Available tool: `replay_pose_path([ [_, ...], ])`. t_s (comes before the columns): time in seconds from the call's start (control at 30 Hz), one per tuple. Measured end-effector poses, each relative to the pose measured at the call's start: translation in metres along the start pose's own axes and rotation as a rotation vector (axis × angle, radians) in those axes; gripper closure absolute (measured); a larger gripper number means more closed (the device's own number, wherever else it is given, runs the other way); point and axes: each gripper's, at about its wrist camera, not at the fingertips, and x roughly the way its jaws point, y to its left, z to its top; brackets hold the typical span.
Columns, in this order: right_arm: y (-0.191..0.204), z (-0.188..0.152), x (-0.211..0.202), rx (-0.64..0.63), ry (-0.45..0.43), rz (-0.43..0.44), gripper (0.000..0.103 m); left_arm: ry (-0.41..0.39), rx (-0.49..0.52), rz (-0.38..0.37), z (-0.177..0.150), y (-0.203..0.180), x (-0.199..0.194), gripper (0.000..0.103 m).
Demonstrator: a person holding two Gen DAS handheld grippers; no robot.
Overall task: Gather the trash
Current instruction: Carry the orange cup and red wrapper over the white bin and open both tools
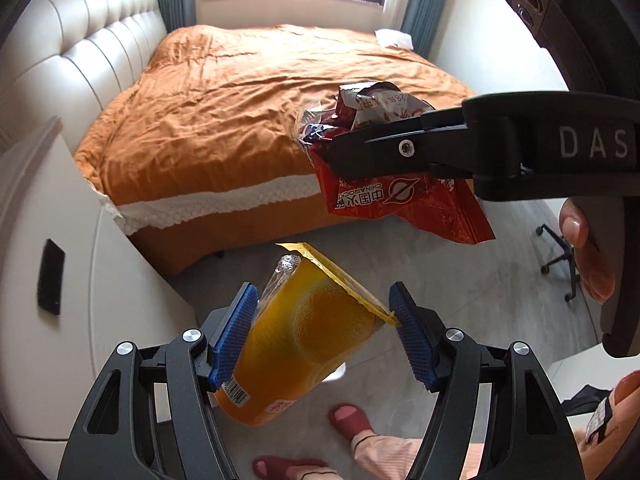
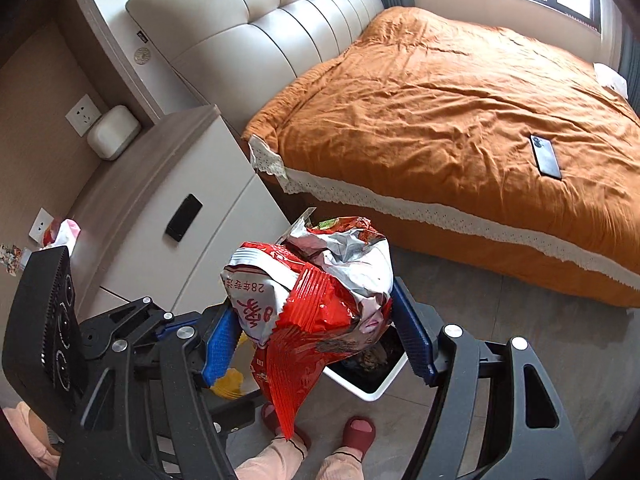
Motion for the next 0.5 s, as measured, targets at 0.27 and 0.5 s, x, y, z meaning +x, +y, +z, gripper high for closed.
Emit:
replay_pose_path([
  [0.27,-0.024,-0.027,0.072,0.038,0.062,0.007,0.033,0.062,-0.045,-0.035,-0.026,0.025,0.084,0.036],
  [0.5,-0.052,-0.055,0.146,0.095,0.145,0.062,0.033,0.101,-0.075,-0.042,-0.050,0.039,0.150,0.036],
])
